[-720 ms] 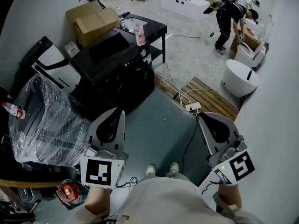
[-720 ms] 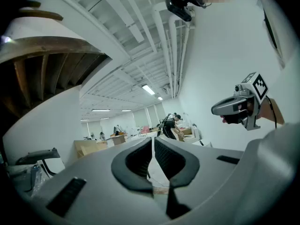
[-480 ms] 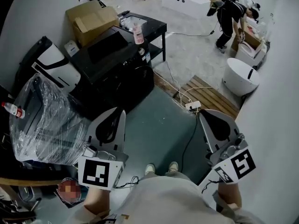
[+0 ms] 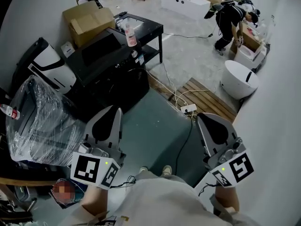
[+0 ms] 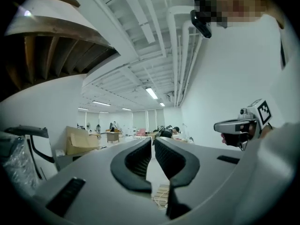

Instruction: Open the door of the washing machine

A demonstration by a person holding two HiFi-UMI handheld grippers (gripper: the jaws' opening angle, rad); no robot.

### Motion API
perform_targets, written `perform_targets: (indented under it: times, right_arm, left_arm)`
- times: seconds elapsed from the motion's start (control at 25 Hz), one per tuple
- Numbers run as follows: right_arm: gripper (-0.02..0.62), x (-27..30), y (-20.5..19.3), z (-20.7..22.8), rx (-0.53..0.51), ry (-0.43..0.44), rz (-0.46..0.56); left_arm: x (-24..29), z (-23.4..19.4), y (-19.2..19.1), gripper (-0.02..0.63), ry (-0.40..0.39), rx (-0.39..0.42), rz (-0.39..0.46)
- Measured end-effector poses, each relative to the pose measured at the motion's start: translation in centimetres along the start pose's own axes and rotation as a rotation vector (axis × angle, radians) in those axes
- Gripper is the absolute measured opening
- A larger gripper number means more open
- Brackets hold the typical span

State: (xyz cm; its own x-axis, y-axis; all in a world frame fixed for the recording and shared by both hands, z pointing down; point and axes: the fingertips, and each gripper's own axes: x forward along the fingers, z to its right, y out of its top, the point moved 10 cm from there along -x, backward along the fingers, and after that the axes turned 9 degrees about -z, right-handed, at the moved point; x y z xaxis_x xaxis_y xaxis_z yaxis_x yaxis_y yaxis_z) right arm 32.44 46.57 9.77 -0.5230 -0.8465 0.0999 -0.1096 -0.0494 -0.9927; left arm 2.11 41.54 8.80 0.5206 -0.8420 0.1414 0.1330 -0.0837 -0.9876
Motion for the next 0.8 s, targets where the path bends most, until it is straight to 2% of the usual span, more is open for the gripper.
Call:
perform_targets:
  times: [0.04, 0.12, 0.2, 0.24, 0.52, 0.8]
  right_arm:
    - [0.028, -0.3, -0.1, 0.4, 0.0, 0.0, 0.001]
    - [0.028, -0.9, -0.5, 1.0, 0.0, 0.001, 0.003]
    - [0.028, -1.1, -0.7, 1.4, -0.006, 0.008, 0.004]
    - [0.028, -1.2, -0.5, 1.7, -0.007, 0.014, 0.006]
    - [0.028, 0.5, 0.0, 4.8, -0.025, 0.025, 0.011]
    - [0.028, 5.5, -2.0, 7.5, -0.038, 0.056, -0.051]
  left_arm:
    - [0.2, 0.2, -0.1, 0.037, 0.018, -0.06, 0.013]
    - [0.4, 0.4, -0.5, 0.228, 0.056, -0.231, 0.047]
    - [0.7, 0.2, -0.9, 0.232, 0.094, -0.377, 0.068]
    - [0.9, 0.0, -1.1, 0.233, 0.109, -0.42, 0.069]
    - [4.4, -0.9, -3.1, 0.235, 0.112, -0.552, 0.011]
    - [9.9, -2.9, -6.0, 0.235, 0.101, -0.623, -0.032]
